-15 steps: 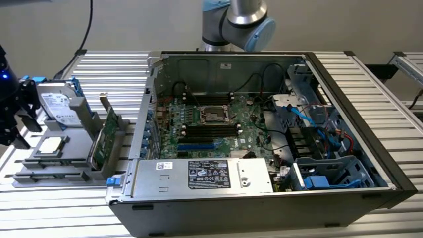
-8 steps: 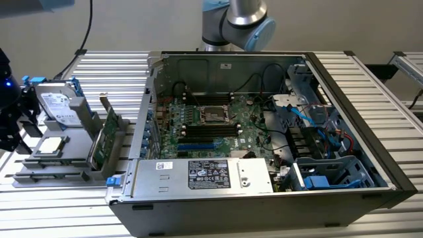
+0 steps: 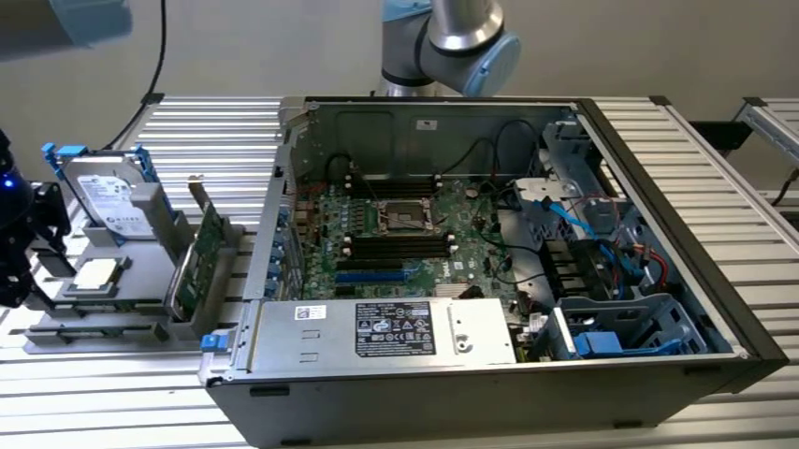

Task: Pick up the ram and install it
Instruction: 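Pick up the ram and move it above insertion slot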

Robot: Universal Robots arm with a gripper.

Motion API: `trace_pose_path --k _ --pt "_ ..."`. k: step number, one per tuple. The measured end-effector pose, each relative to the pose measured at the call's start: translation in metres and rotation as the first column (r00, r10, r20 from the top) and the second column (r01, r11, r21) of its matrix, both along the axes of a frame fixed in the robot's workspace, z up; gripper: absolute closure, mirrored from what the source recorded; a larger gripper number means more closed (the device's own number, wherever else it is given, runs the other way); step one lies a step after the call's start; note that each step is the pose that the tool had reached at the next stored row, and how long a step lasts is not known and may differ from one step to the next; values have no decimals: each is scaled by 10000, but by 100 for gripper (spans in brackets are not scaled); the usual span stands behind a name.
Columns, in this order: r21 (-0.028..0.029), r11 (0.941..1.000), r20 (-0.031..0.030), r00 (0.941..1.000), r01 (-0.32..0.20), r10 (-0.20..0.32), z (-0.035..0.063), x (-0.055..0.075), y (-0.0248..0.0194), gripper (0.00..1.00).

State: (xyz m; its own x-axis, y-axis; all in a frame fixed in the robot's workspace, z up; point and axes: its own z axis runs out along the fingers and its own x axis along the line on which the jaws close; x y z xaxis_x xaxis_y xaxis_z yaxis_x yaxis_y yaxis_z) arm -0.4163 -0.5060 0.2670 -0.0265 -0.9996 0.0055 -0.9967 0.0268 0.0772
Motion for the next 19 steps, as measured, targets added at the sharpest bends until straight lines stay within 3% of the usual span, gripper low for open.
trace_pose_path --k 4,8,19 --pt "19 10000 3 10000 -23 23 -74 0 -74 52" --pt "21 10000 3 10000 -82 82 -147 10 -112 52" --pt "21 9982 3 9982 -607 607 -342 85 -115 52"
